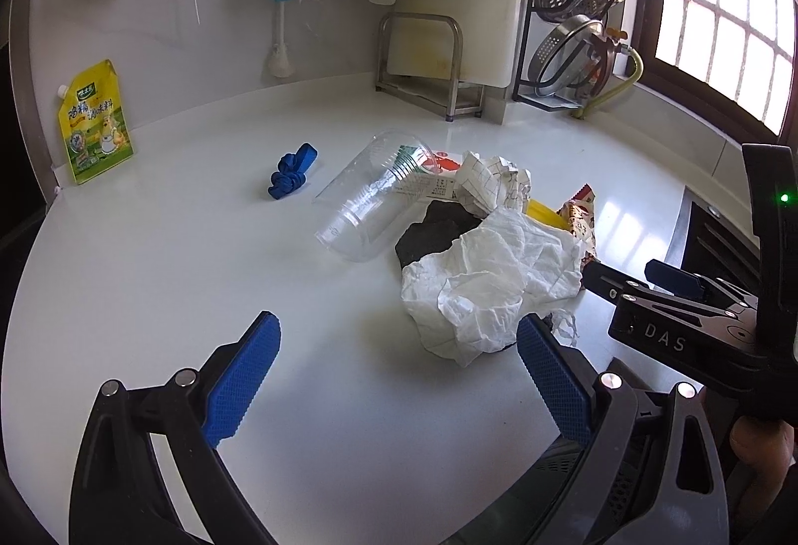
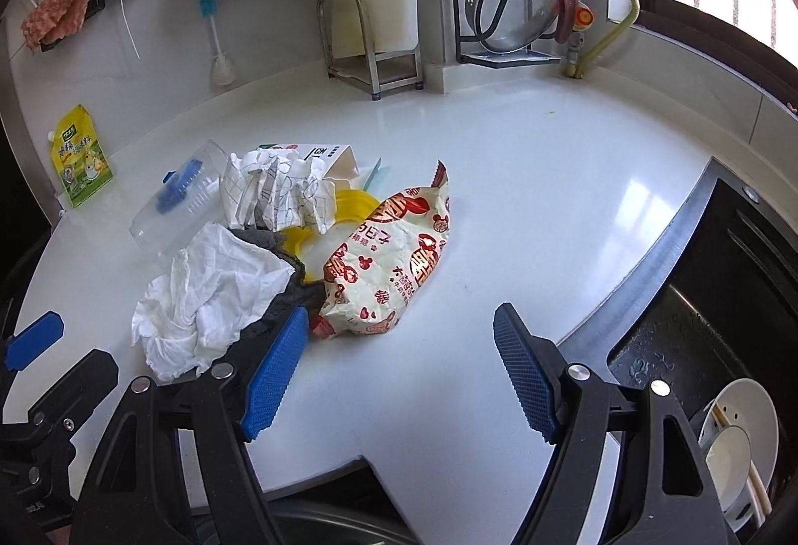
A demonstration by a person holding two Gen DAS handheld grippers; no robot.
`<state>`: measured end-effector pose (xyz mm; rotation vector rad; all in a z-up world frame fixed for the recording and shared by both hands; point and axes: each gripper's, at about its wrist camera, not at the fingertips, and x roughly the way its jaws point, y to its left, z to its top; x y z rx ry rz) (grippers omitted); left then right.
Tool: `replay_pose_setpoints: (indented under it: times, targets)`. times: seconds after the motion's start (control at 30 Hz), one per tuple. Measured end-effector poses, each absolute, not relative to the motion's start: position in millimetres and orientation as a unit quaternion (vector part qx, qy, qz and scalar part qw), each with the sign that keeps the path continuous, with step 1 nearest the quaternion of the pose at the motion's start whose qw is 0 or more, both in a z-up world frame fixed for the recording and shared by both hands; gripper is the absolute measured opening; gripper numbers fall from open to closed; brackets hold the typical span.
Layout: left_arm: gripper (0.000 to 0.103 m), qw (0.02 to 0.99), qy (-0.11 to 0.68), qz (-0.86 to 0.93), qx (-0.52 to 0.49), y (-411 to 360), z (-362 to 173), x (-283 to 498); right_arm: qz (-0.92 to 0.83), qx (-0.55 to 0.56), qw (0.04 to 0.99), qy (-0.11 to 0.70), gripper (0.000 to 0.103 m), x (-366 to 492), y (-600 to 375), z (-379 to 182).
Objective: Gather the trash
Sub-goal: 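Grasp the white tissue with the left tool while the right tool grasps the snack wrapper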
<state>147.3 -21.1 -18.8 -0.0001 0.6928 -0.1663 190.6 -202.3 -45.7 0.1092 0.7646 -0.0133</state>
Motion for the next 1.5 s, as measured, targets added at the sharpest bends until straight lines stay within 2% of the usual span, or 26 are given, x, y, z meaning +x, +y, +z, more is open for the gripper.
replay_pose_setpoints:
  times: [0.6, 1.07, 1.1, 1.17, 1.2, 1.27, 1.5]
  targets:
    - [0.094, 0.936, 0.34, -0.085, 0.003, -34.8, -17.6, 154.5, -0.038, 0.053, 0.928, 0.366, 0.073, 186.6, -232.8, -36.9]
    - [0.094, 0.934, 0.35, -0.079, 0.002, -31.5, -22.6, 158.4, 0.003, 0.081, 0.911, 0.404, 0.073, 238.2, -224.8, -49.7]
    - [0.094, 0.933, 0.351, -0.079, 0.002, -31.4, -23.0, 159.0, 0.005, 0.083, 0.91, 0.406, 0.07, 239.8, -224.5, -50.5]
    - [0.094, 0.933, 0.352, -0.078, 0.002, -30.9, -23.6, 159.8, 0.013, 0.084, 0.911, 0.404, 0.057, 240.6, -224.0, -50.0]
    - [0.094, 0.933, 0.353, -0.078, 0.001, -31.2, -23.8, 160.1, 0.013, 0.081, 0.911, 0.404, 0.053, 240.9, -223.4, -49.6]
    - [0.094, 0.932, 0.355, -0.078, 0.0, -32.0, -24.8, 161.5, 0.018, 0.081, 0.91, 0.407, 0.032, 241.0, -223.5, -49.6]
    - [0.094, 0.927, 0.364, -0.089, 0.005, -42.8, -27.0, 166.7, 0.03, 0.101, 0.913, 0.394, 0.03, 227.1, -232.3, -45.5]
